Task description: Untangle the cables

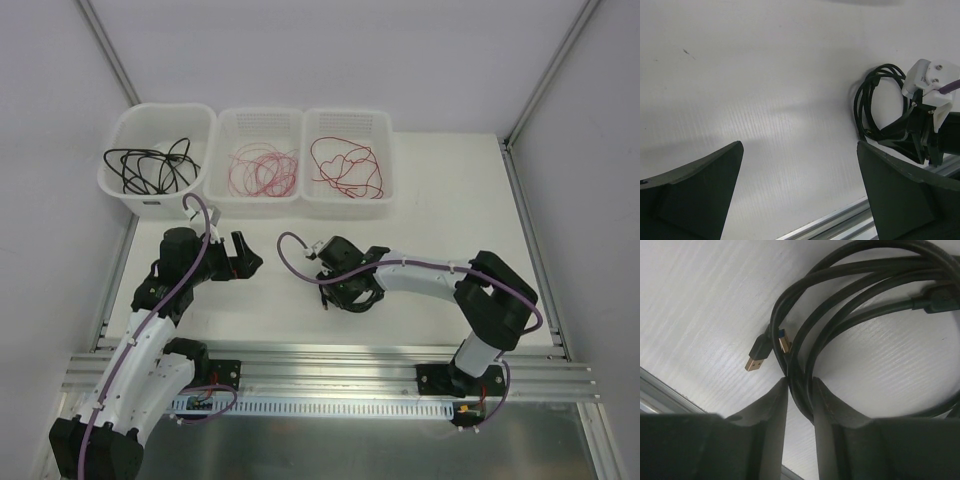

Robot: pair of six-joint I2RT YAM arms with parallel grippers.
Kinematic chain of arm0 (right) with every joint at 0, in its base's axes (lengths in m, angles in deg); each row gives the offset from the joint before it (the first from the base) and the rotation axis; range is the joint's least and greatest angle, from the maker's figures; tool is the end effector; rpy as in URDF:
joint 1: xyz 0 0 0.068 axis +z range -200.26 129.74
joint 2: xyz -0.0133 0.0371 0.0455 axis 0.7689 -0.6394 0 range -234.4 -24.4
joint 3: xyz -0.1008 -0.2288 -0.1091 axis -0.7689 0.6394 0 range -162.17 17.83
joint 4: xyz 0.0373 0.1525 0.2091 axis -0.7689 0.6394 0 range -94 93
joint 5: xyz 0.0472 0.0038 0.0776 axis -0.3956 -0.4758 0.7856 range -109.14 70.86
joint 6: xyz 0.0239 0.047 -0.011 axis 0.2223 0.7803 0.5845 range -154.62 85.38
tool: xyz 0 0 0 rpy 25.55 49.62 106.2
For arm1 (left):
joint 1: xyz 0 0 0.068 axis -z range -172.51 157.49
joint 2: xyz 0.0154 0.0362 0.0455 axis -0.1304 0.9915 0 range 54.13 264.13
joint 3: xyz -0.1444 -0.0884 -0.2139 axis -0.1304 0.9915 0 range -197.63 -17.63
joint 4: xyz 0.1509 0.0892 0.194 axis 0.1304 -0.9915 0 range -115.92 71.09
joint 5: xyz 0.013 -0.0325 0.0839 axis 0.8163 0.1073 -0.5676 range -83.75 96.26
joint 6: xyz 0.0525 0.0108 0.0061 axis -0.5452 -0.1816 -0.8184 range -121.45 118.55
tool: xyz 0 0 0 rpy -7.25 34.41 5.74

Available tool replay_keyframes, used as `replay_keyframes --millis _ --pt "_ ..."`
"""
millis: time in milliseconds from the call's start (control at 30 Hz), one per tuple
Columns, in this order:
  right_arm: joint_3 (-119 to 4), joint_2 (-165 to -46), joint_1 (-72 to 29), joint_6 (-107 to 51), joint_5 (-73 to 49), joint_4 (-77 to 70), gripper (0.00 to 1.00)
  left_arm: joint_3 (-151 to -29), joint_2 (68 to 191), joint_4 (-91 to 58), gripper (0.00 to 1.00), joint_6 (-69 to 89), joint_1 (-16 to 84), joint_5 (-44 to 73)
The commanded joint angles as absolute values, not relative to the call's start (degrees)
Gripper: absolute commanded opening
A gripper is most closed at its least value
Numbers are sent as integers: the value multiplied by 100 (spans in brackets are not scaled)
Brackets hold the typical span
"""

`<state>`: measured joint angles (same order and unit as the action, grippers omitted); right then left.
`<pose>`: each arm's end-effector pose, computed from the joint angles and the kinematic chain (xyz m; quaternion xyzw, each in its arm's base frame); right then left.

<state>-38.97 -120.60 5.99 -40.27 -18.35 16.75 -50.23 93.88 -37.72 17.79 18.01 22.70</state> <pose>0.1831 0.2751 0.1717 -0.4984 0.8278 0.1161 0.2300 0.1602 -0.0401 0.2640 0.0118 0.8424 -0.2520 0.4761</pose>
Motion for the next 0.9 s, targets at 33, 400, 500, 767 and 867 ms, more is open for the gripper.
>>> replay_keyframes --millis 33,400,500,767,867 --pt "-4071 -12082 670 -4165 -1870 1560 19 -5085 9412 -3755 99 1771 1795 2515" --pt "-4456 -10915 837 -4192 -1985 2094 1 -5085 9456 -3755 99 1762 1795 2699" --pt "-4869 -10255 846 -4183 -1967 2437 1 -5094 9465 -3746 99 1762 1804 2744" --pt "-5003 -9006 854 -4148 -1730 2316 1 -5085 9334 -3641 99 1692 1812 3199" --pt "-4714 -8778 854 -4060 -1581 2000 1 -4989 9193 -3273 99 1971 1812 3910"
